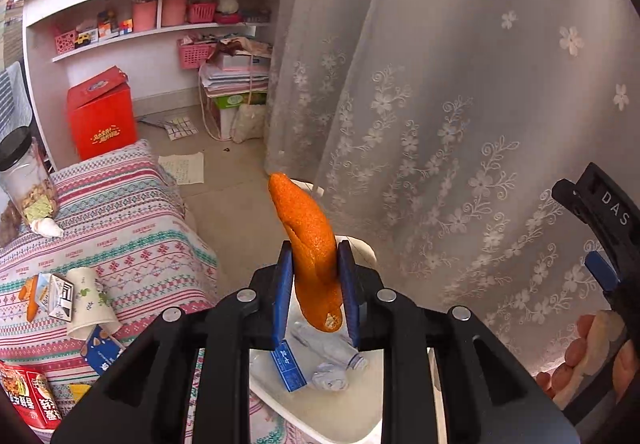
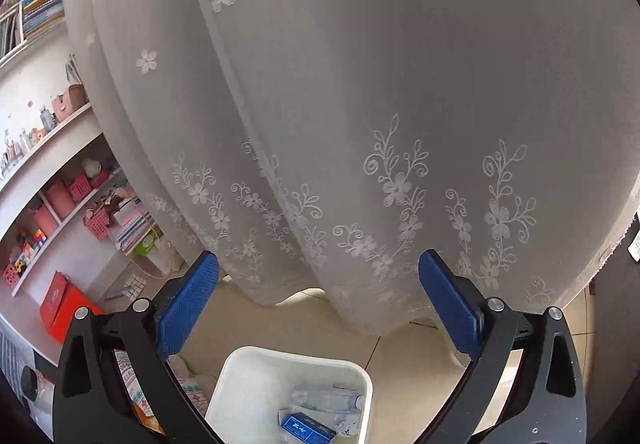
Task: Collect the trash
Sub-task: 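Carry the box and peel to the white bin and release both, then move both grippers back over the table toward the remaining trash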
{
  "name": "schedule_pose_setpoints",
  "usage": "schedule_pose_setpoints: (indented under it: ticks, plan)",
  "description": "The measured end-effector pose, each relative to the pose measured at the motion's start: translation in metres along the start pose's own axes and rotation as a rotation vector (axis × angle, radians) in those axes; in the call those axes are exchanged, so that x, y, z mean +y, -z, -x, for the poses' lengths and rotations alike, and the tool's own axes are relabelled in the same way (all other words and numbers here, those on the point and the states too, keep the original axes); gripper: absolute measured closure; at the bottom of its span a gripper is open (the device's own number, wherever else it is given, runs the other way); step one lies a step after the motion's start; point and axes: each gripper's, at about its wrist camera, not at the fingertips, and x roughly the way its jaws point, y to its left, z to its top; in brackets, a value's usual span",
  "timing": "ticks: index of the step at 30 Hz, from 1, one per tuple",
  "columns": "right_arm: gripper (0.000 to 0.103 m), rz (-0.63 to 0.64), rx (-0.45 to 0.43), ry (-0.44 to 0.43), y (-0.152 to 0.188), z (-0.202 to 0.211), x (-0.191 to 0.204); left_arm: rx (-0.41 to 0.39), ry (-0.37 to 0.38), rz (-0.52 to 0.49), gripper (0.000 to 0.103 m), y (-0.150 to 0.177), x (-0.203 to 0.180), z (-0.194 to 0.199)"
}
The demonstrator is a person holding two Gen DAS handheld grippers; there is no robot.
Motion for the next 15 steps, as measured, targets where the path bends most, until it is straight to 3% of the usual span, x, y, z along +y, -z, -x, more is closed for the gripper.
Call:
schedule_pose_setpoints:
  ticks: [4,9,12,15]
  plan:
    - [0.007,-0.026,0.010,0.015,-0.003,-0.005,-0.010,0.037,0.020,-0.019,0.070,0.003,-0.015,-0.013]
    - [0.007,-0.022,0.010,0.017,-0.002,-0.005,-0.010,0.031,0.013,-0.052,0.037,0.006,-0.022,-0.012]
    - [0.007,-0.006,0.011,0.010,0.001,-0.002,-0.002,0.007,-0.023,-0.048,0.027,0.004,-0.014,-0.004]
    - [0.007,0.032,0.017,-0.008,0.007,0.001,0.013,-0.035,-0.115,-0.060,0.019,0.000,-0.003,0.008]
